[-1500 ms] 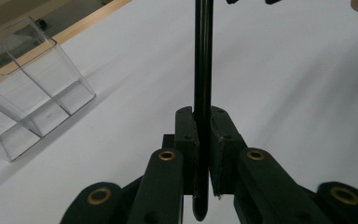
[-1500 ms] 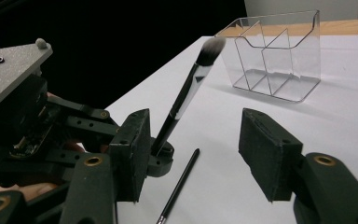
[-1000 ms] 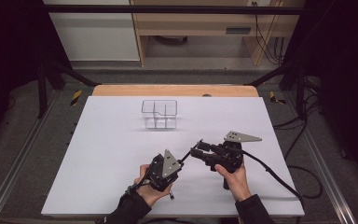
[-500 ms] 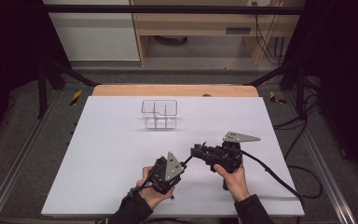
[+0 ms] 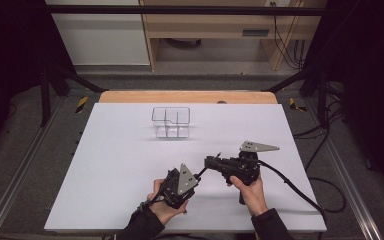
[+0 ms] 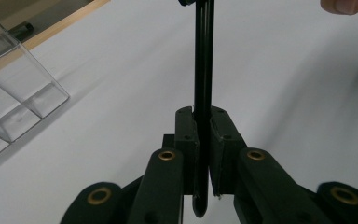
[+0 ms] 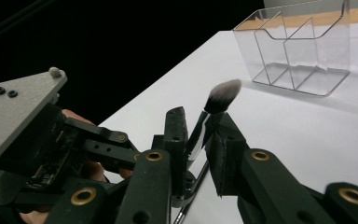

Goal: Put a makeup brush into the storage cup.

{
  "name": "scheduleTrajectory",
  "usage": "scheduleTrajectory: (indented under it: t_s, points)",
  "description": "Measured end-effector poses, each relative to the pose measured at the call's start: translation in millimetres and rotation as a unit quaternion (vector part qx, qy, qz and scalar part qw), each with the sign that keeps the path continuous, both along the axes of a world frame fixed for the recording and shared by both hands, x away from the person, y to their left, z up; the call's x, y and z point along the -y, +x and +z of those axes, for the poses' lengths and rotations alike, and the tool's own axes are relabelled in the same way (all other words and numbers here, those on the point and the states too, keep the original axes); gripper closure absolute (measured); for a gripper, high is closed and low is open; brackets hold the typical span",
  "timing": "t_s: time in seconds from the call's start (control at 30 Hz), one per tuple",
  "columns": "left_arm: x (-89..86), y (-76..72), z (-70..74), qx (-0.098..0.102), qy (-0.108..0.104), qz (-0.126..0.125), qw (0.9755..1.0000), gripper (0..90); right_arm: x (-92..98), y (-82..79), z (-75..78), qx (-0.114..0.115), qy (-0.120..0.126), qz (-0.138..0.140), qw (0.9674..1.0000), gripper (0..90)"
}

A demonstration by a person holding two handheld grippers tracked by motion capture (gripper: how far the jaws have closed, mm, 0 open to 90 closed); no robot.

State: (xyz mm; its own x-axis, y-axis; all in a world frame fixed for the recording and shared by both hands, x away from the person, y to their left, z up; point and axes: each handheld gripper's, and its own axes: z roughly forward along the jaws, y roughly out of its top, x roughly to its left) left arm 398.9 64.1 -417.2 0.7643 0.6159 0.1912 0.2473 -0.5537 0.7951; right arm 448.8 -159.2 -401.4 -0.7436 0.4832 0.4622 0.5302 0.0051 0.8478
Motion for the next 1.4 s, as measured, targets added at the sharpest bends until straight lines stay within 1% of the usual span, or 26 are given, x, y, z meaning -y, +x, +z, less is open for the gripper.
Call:
scheduleTrajectory:
  t_s: [0.23,0.43,0.47,0.5,0.57,0.6,0.63,0.67,0.77,0.83,0.9,0.93,1.0,1.13,1.23,1.37,1.4]
  points:
    - [1.3,-0.4,-1.8,0.003,0.001,0.001,1.0000,83.4,-0.4,-0.6,0.6,-0.008,0.012,0.013,0.9998,82.3]
    - [1.3,-0.5,-1.8,0.005,0.000,-0.001,1.0000,82.5,-0.2,-1.2,0.8,-0.005,0.013,0.017,0.9998,82.7]
    - [0.7,-0.4,-1.1,0.007,0.001,-0.002,1.0000,79.8,-0.1,-1.4,0.9,-0.002,0.012,0.015,0.9998,82.8]
    - [1.2,-0.8,-0.8,0.007,-0.007,0.000,1.0000,75.2,0.1,-1.6,1.1,0.000,0.011,0.013,0.9999,82.8]
    - [1.3,-1.7,1.1,0.013,-0.008,-0.001,0.9999,66.5,0.2,-1.8,1.0,0.004,0.007,0.009,0.9999,82.7]
    - [1.4,-2.1,2.3,0.017,-0.009,-0.001,0.9998,63.3,0.1,-1.8,0.9,0.004,0.005,0.007,1.0000,82.8]
    - [1.9,-2.2,3.5,0.018,-0.014,0.001,0.9997,59.8,-0.2,-1.8,0.7,0.005,0.003,0.005,1.0000,82.7]
    - [1.6,-2.3,5.3,0.019,-0.014,0.001,0.9997,57.0,-0.2,-1.6,0.1,0.007,0.001,0.005,1.0000,82.7]
    - [2.4,-1.8,10.3,0.023,-0.012,0.000,0.9997,52.2,-1.1,-1.4,-0.7,0.007,0.000,0.005,1.0000,82.7]
    - [4.7,-1.5,12.2,0.024,-0.021,0.002,0.9995,50.6,-1.8,-1.2,-1.4,0.009,0.000,0.003,1.0000,82.7]
    - [6.1,-0.4,15.2,0.027,-0.018,0.001,0.9995,50.0,-1.9,-1.5,-1.4,0.009,0.001,0.004,0.9999,82.7]
    - [7.9,0.3,15.7,0.027,-0.025,0.003,0.9993,49.5,-1.9,-1.6,-1.3,0.011,0.001,0.004,0.9999,82.7]
    - [10.6,1.9,17.3,0.027,-0.020,0.002,0.9994,49.0,-1.5,-2.1,-0.7,0.011,0.002,0.003,0.9999,82.7]
    - [17.0,4.6,19.1,0.029,-0.023,0.002,0.9993,49.8,-1.2,-2.6,-0.1,0.015,0.004,0.004,0.9999,82.7]
    - [20.1,7.1,20.0,0.025,-0.021,0.001,0.9995,56.5,-1.0,-3.0,0.3,0.015,0.005,0.004,0.9999,82.7]
    - [22.1,8.2,20.5,0.025,-0.024,0.004,0.9994,67.6,-1.0,-3.4,0.8,0.015,0.006,0.006,0.9999,82.7]
    - [22.2,8.3,20.7,0.025,-0.023,0.005,0.9994,69.1,-1.0,-3.4,0.7,0.016,0.005,0.006,0.9998,82.7]
